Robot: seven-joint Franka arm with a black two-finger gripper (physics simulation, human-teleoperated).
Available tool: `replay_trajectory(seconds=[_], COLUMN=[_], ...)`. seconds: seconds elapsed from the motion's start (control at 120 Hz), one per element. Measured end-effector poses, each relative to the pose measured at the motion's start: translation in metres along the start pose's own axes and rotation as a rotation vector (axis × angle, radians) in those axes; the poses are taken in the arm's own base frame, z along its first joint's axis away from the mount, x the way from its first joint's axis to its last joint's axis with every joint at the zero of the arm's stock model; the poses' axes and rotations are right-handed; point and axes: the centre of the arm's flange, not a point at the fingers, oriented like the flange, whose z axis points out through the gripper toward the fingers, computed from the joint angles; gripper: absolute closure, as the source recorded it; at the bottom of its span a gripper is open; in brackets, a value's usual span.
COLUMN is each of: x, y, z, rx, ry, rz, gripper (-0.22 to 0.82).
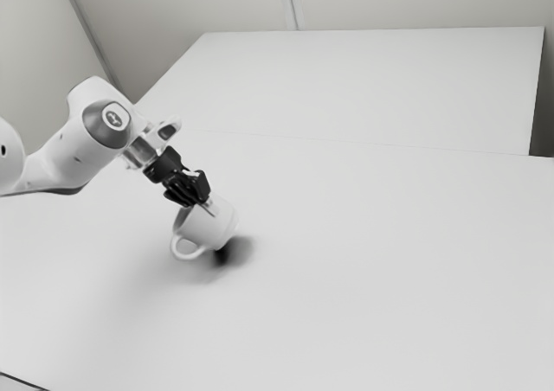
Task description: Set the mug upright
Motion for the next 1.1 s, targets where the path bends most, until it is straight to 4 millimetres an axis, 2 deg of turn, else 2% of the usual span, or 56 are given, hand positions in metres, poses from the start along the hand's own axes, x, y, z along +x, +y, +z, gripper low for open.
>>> replay_trajectory(seconds=[0.183, 0.408, 0.842, 1.1], x=[0.003, 0.009, 0.008, 0.007], y=[0.002, 0.005, 0.031, 0.016], z=[0.0, 0.012, 0.041, 0.047], rx=[0.214, 0.372, 0.433, 0.454], ry=[-0.012, -0.019, -0.046, -0.071], rz=[-0.052, -0.145, -0.326, -0.439], gripper=[0.73, 0.73, 0.74, 0.74])
